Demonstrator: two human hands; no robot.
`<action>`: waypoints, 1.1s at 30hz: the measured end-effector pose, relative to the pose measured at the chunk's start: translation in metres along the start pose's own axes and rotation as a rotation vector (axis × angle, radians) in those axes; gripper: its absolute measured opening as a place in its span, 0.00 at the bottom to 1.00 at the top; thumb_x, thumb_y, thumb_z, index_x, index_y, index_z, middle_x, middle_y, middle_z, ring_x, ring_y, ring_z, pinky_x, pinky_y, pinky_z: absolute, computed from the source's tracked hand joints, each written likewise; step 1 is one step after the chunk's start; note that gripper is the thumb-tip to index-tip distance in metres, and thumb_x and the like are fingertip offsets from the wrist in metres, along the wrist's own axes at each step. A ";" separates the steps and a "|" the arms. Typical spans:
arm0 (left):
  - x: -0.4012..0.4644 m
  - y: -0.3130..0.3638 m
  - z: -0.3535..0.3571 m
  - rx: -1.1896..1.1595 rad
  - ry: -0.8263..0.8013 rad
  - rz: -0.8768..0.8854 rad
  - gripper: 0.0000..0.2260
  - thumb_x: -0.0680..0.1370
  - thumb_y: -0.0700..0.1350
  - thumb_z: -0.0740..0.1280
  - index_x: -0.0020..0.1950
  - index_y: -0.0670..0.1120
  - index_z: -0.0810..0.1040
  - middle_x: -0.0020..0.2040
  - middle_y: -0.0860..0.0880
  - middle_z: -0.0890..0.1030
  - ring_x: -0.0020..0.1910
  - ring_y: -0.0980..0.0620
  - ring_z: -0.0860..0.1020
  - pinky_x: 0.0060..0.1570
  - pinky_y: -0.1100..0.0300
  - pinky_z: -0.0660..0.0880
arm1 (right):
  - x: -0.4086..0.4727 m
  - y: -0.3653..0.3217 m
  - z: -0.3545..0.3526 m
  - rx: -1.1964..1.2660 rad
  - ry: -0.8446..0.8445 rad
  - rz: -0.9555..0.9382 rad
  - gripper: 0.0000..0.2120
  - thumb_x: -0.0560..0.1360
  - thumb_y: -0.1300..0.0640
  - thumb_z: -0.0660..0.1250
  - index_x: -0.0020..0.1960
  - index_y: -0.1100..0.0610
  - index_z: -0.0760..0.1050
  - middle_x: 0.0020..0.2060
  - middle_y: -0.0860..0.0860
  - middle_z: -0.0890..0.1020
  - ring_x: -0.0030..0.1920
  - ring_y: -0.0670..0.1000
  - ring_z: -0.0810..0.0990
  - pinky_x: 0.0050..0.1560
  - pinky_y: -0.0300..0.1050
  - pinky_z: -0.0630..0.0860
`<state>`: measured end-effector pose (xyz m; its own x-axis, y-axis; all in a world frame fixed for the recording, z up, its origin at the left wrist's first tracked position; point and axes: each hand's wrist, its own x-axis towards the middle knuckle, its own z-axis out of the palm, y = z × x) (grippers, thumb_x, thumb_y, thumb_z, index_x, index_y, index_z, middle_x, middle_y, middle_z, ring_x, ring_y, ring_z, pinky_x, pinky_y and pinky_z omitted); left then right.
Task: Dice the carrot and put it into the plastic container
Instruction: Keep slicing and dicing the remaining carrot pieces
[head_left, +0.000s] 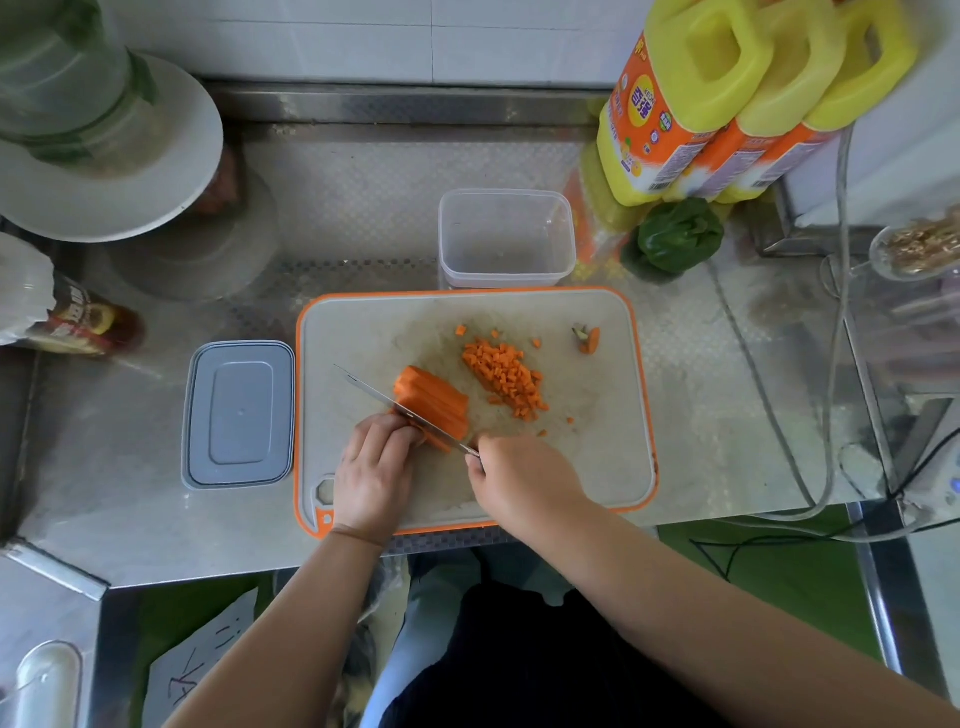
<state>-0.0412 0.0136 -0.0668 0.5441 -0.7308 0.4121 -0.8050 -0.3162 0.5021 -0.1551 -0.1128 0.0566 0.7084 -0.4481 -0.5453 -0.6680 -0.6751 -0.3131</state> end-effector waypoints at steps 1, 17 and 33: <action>0.000 0.000 0.000 0.001 0.004 0.000 0.07 0.77 0.36 0.62 0.45 0.39 0.80 0.47 0.41 0.80 0.51 0.42 0.74 0.51 0.52 0.74 | 0.000 0.000 0.000 0.001 -0.006 0.002 0.10 0.81 0.53 0.55 0.42 0.55 0.65 0.28 0.48 0.67 0.26 0.48 0.65 0.25 0.42 0.59; 0.001 -0.001 -0.001 -0.008 -0.029 -0.006 0.07 0.71 0.29 0.67 0.45 0.38 0.81 0.48 0.41 0.79 0.51 0.42 0.74 0.53 0.53 0.73 | 0.020 -0.024 -0.010 -0.048 -0.102 0.079 0.07 0.79 0.61 0.59 0.54 0.60 0.74 0.39 0.54 0.74 0.38 0.56 0.74 0.36 0.45 0.69; 0.001 0.000 0.000 0.028 -0.054 -0.034 0.09 0.76 0.35 0.61 0.45 0.38 0.82 0.48 0.41 0.81 0.52 0.43 0.74 0.53 0.52 0.74 | 0.037 -0.031 0.003 0.000 -0.108 0.132 0.11 0.78 0.63 0.58 0.60 0.61 0.71 0.52 0.58 0.79 0.49 0.58 0.80 0.46 0.47 0.76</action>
<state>-0.0410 0.0133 -0.0664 0.5587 -0.7506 0.3529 -0.7927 -0.3580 0.4934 -0.1084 -0.1067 0.0435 0.5861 -0.4669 -0.6622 -0.7536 -0.6144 -0.2338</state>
